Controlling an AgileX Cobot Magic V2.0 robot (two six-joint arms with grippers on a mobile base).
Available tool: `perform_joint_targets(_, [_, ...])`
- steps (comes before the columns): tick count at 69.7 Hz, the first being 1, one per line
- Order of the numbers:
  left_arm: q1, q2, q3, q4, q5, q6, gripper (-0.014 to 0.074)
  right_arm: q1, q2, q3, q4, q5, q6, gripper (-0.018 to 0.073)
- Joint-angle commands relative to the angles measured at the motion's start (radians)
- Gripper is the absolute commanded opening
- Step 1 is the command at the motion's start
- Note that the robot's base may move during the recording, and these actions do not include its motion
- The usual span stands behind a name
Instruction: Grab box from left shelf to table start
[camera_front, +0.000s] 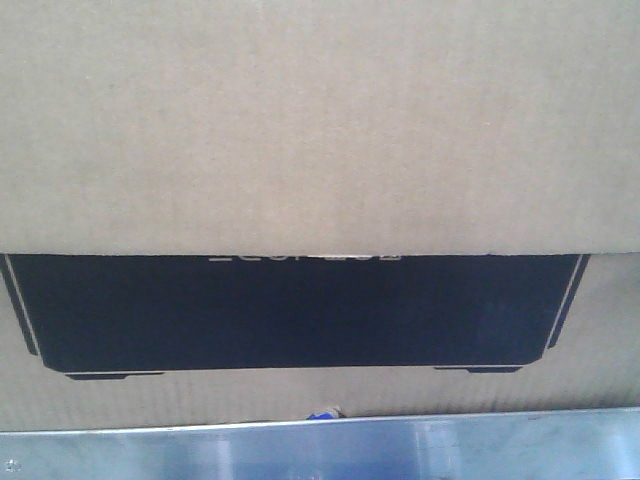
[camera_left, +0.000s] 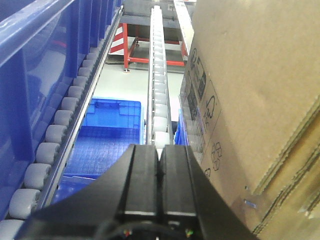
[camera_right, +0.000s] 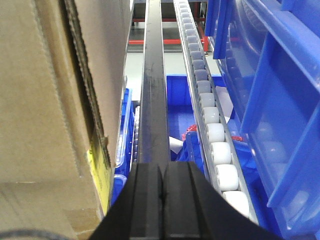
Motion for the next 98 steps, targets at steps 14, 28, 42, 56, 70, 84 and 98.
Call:
perform_joint_targets(14, [-0.007, -0.018, -0.007, -0.006, -0.092, -0.008, -0.0092, -0.004, -0.009, 0.002, -0.009, -0.094, -0.004, 0.0057])
perform_joint_targets(28, [-0.007, -0.018, -0.007, -0.006, -0.092, -0.008, -0.0092, -0.004, -0.009, 0.002, -0.009, -0.094, -0.004, 0.0057])
perform_joint_targets(42, [-0.007, -0.018, -0.007, -0.008, -0.174, -0.008, -0.0092, -0.004, -0.009, 0.002, -0.009, -0.094, -0.004, 0.0057])
perform_joint_targets(56, [-0.007, -0.014, -0.068, -0.031, -0.232, -0.008, -0.0092, -0.004, -0.009, 0.002, -0.009, -0.094, -0.004, 0.0057])
perform_joint_targets(70, [-0.007, 0.005, -0.279, -0.045, -0.010, -0.008, -0.0019, -0.004, -0.009, 0.002, -0.009, -0.094, -0.004, 0.0057])
perform_joint_targets(84, [-0.007, 0.075, -0.443, -0.032, 0.138, -0.008, 0.0335, -0.004, -0.009, 0.002, -0.009, -0.094, -0.004, 0.0057])
perform_joint_targets(98, [-0.007, 0.210, -0.656, -0.032, 0.345, -0.008, 0.0320, -0.004, -0.009, 0.002, -0.009, -0.094, -0.004, 0.0057])
